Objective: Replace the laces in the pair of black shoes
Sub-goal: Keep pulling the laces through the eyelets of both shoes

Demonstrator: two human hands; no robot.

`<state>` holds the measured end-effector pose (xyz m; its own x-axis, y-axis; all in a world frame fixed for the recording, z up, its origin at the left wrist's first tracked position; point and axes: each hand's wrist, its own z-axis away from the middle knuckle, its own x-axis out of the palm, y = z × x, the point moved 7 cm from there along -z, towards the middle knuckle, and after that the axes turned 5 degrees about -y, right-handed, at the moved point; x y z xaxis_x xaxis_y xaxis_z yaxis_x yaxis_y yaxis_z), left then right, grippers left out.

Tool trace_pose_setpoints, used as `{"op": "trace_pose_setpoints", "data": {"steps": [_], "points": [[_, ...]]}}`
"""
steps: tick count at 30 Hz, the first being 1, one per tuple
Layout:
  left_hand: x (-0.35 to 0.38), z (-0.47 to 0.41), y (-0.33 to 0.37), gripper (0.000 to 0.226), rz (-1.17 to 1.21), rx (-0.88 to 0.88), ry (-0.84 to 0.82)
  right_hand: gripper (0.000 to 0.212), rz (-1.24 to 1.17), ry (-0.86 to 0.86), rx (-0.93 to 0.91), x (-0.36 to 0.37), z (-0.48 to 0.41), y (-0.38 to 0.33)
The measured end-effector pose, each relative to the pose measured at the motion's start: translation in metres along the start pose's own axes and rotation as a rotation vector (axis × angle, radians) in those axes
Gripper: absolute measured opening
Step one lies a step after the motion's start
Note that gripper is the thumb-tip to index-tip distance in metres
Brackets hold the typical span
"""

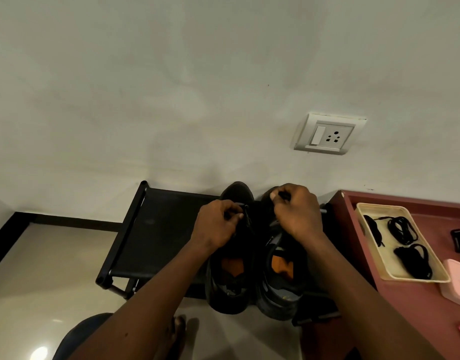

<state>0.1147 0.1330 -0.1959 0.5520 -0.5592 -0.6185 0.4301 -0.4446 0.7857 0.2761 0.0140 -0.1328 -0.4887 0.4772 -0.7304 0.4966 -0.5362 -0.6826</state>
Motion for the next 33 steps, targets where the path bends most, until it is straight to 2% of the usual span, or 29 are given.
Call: {"op": "trace_pose_setpoints", "data": {"steps": [5,11,14,16,20,22,24,27,33], "points": [[-0.005,0.005,0.011,0.019,-0.044,0.076,0.062,0.010,-0.255,0.116,-0.005,-0.016,0.006,0.003],[-0.005,0.006,0.008,0.026,-0.017,0.041,0.053,0.017,-1.002,0.109,0.086,-0.024,0.004,0.003],[-0.004,0.007,0.005,0.030,-0.006,0.018,0.035,0.016,-1.161,0.113,0.138,-0.026,0.001,0.009],[-0.003,0.008,0.004,0.036,0.010,0.003,0.014,0.013,-0.987,0.092,0.166,-0.026,-0.002,0.015],[-0.001,0.009,0.002,0.053,0.018,-0.020,-0.041,0.007,-0.231,-0.142,-0.001,-0.004,-0.002,0.004],[0.000,0.011,0.001,0.061,0.007,-0.028,-0.052,0.017,0.118,-0.274,-0.078,0.018,0.007,-0.004],[0.002,0.013,0.001,0.066,-0.004,-0.035,-0.051,0.025,0.353,-0.326,-0.112,0.034,0.014,-0.012],[0.005,0.016,-0.001,0.069,0.007,-0.058,-0.039,0.021,0.501,-0.297,-0.137,0.043,0.015,-0.019],[0.011,0.021,-0.006,0.070,0.148,-0.140,0.022,0.017,0.500,-0.210,-0.090,0.031,0.011,-0.019]]}}
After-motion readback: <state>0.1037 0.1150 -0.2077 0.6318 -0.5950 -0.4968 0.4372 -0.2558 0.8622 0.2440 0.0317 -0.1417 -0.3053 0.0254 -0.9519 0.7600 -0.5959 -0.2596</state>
